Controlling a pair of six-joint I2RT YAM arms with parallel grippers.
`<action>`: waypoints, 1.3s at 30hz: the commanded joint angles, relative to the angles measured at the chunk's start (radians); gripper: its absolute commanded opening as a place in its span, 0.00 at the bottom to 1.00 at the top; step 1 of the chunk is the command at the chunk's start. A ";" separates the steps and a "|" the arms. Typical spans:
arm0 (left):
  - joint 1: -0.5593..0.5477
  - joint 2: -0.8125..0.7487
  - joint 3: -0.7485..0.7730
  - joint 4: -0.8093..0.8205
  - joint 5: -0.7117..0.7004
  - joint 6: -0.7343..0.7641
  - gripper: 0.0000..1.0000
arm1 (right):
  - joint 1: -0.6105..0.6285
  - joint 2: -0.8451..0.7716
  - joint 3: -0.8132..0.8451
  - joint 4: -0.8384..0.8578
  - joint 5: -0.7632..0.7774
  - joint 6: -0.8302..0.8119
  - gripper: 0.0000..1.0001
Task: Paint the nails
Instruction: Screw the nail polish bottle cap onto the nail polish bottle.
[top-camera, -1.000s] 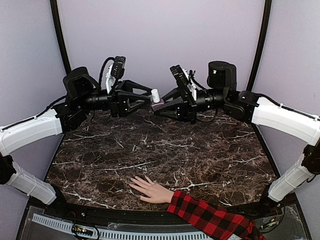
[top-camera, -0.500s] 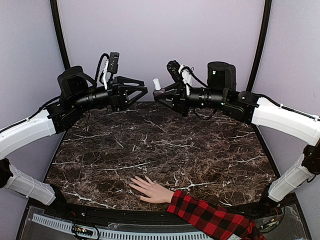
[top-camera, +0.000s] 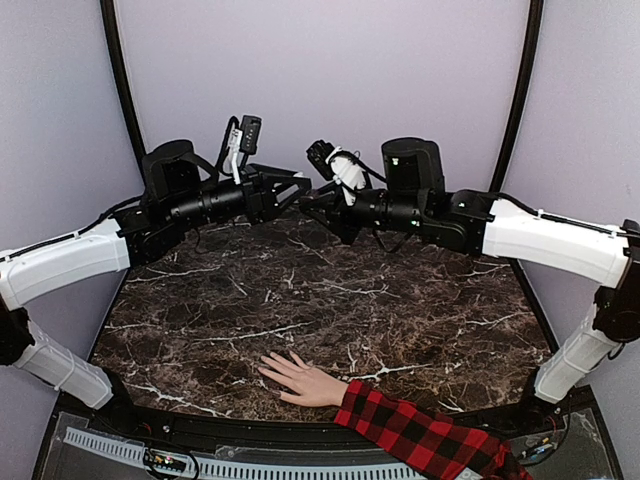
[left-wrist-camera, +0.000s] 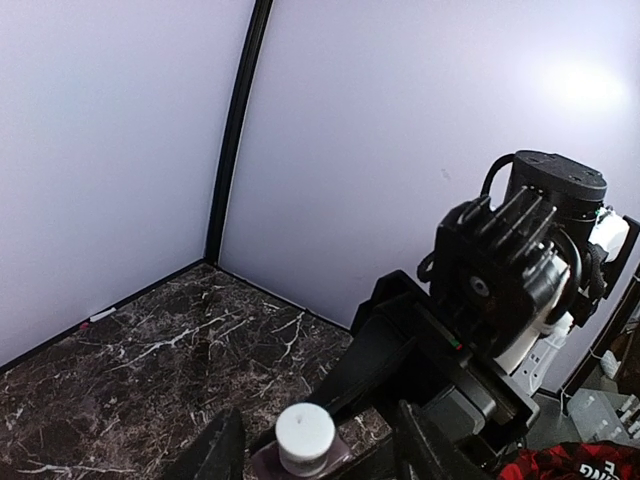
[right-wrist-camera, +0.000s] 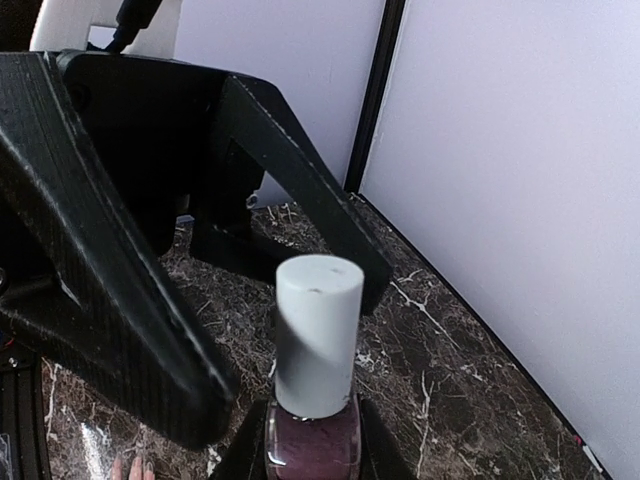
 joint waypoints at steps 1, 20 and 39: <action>-0.013 0.007 0.050 0.036 -0.053 -0.009 0.51 | 0.020 0.012 0.051 0.020 0.060 -0.013 0.00; -0.015 0.023 0.021 0.073 0.093 -0.007 0.00 | -0.007 -0.039 0.048 0.022 -0.173 -0.020 0.00; -0.015 0.129 0.027 0.234 0.618 -0.026 0.00 | -0.066 -0.064 0.093 -0.029 -0.758 -0.060 0.00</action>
